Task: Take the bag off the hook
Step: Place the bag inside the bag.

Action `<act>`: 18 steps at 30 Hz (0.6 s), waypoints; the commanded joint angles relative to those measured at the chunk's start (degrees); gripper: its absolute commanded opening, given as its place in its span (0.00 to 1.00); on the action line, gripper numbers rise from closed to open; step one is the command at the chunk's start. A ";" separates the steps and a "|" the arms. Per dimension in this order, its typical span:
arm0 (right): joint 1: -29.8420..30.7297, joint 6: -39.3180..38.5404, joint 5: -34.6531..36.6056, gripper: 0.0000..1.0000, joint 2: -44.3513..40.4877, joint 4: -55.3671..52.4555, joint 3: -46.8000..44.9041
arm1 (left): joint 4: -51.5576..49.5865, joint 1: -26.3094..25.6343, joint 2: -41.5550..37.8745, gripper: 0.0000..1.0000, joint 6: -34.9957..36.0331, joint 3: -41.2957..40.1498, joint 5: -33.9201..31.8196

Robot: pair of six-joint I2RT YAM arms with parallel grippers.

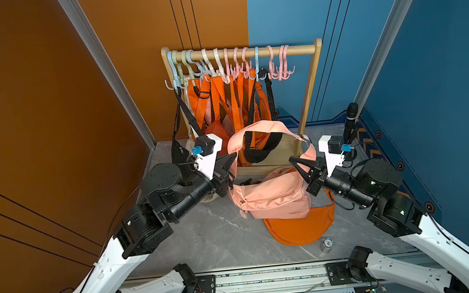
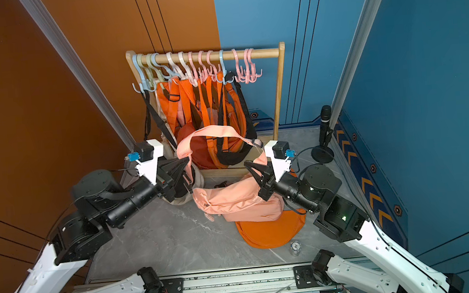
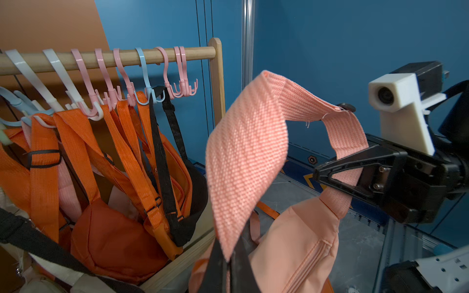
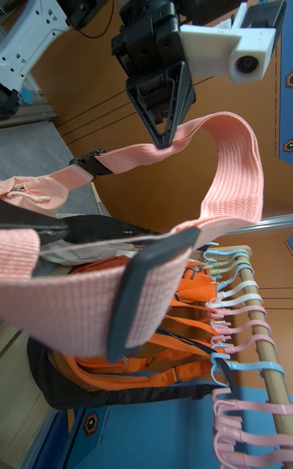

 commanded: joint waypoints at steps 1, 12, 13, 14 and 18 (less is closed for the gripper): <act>3.09 -1.62 1.86 0.00 -3.05 -1.14 -2.83 | -2.39 -3.00 -3.96 0.00 -1.71 -3.08 -5.62; 14.85 0.73 10.97 0.00 -8.57 0.92 -17.87 | -9.20 -8.99 -16.61 0.00 -5.71 -16.78 -15.63; 15.93 0.97 12.06 0.00 -8.92 1.26 -19.15 | -9.39 -9.05 -17.33 0.00 -6.12 -17.79 -15.84; 17.08 1.25 13.37 0.00 -9.23 1.46 -20.56 | -9.61 -9.06 -17.86 0.00 -6.54 -18.85 -15.94; 18.72 3.32 17.74 0.00 -10.36 2.40 -25.40 | -9.55 -9.10 -18.50 0.00 -7.77 -22.72 -16.87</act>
